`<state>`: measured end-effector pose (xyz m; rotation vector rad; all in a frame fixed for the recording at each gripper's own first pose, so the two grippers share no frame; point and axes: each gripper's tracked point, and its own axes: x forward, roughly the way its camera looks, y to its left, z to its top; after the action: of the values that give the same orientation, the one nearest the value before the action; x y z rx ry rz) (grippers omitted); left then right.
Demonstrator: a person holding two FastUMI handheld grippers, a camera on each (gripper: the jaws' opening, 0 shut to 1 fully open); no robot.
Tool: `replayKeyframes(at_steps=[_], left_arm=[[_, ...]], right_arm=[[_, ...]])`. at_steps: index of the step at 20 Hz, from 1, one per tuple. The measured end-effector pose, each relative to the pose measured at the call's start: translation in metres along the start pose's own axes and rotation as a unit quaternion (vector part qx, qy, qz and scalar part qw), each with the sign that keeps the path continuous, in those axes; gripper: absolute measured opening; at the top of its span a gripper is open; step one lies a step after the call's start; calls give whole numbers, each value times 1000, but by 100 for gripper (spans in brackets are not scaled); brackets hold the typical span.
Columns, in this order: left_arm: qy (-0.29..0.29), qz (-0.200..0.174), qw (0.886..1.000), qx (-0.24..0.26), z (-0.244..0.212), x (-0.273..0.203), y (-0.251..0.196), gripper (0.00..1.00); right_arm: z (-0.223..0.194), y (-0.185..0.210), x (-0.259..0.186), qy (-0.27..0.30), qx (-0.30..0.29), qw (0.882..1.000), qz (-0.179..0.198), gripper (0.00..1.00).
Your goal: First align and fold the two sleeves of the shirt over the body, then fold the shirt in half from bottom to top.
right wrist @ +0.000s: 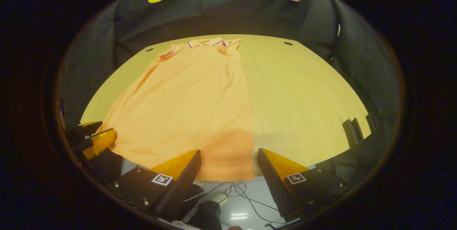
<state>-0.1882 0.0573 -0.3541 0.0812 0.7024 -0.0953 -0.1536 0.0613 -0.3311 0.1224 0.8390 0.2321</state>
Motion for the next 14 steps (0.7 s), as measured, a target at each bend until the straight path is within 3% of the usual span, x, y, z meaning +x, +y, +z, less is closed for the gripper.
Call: replayKeyframes(at_steps=[5,6,9,10,11,13,14], left_arm=[[1,5,1000,-6,-1,-1,0,94],[2,7,1000,-6,-2,0,-1,92],[5,-1,1000,1,-2,1,-8,76],[4,-4,1000,5,-1,1,-11,62],[4,-6,1000,8,-1,2,-20,50],[1,-5,1000,15,0,2,-26,32],[4,1,1000,18,0,3,-25,15]], right_arm=[[-3,5,2,-4,1,1000,-1,100],[-1,5,1,-7,3,1000,-1,91],[-2,5,2,-9,16,1000,-2,65],[-2,5,3,-7,13,1000,-1,54],[-1,7,3,-10,10,1000,3,53],[-2,12,3,-11,46,999,5,18],[-2,10,1,-11,47,999,7,20]])
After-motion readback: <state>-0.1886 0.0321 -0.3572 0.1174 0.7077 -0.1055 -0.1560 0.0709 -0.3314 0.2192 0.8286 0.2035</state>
